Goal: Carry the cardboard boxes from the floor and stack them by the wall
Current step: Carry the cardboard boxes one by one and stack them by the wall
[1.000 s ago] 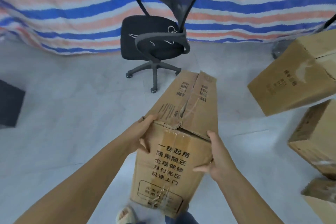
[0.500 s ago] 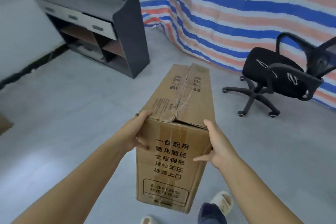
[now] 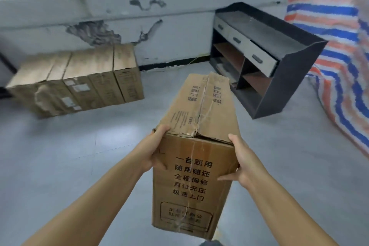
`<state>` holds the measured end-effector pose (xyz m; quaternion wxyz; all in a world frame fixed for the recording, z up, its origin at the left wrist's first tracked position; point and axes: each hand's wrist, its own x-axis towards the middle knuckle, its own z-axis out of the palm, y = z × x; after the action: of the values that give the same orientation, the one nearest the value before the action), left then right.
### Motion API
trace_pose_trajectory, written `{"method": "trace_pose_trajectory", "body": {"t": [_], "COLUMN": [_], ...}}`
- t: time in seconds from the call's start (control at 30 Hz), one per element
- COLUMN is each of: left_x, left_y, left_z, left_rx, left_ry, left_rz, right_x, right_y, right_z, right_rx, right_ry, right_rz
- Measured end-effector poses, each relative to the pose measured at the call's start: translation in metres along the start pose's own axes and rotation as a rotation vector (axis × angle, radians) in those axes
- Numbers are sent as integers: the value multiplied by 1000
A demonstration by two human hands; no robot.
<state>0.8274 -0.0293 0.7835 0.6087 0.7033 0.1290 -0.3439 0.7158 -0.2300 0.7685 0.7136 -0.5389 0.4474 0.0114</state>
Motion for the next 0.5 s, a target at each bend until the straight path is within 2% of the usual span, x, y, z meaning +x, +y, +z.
{"method": "trace_pose_trajectory", "body": {"t": [0.23, 0.5], "left_x": [83, 213], "left_y": [45, 134], "left_z": [-63, -105], "left_rx": [-119, -200], "left_ry": [128, 154], "left_rz": [-21, -78], "right_x": [92, 216], "right_y": [-55, -145], "right_z": [97, 198], "right_rx": [-116, -159], "right_ry": [-136, -207], "right_rz": [21, 56]}}
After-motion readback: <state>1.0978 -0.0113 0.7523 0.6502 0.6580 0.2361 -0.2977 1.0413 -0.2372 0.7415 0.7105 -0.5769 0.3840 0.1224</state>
